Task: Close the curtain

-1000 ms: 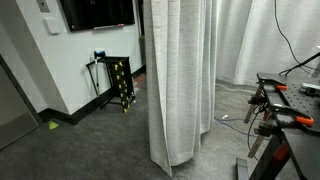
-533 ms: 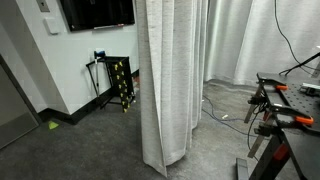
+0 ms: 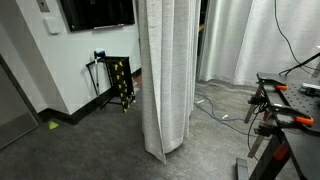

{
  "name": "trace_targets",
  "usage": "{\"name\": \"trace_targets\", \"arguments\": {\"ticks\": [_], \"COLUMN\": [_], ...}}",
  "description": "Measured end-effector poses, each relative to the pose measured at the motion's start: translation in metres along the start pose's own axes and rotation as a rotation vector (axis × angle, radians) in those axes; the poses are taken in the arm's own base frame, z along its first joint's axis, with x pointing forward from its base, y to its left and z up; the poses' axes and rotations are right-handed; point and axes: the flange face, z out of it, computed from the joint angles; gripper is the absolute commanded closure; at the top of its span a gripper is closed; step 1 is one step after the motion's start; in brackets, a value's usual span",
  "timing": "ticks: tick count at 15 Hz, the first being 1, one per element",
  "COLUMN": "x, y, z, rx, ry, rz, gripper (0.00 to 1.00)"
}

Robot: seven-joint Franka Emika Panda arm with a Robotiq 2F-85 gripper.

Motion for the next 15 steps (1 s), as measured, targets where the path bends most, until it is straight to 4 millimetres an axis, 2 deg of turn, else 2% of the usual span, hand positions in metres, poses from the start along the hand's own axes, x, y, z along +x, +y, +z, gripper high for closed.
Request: {"name": "trace_targets", "arguments": {"ticks": [7, 11, 15], "x": [0.047, 0.087, 0.128], "y": [-0.026, -0.043, -0.047], "z": [0.002, 0.002, 0.008], "rx": [-0.022, -0.016, 0.000], "ry": [0.124, 0.179, 0.198], "rz": [-0.006, 0.058, 0.145], "gripper": [0.00, 0.00, 0.00]}}
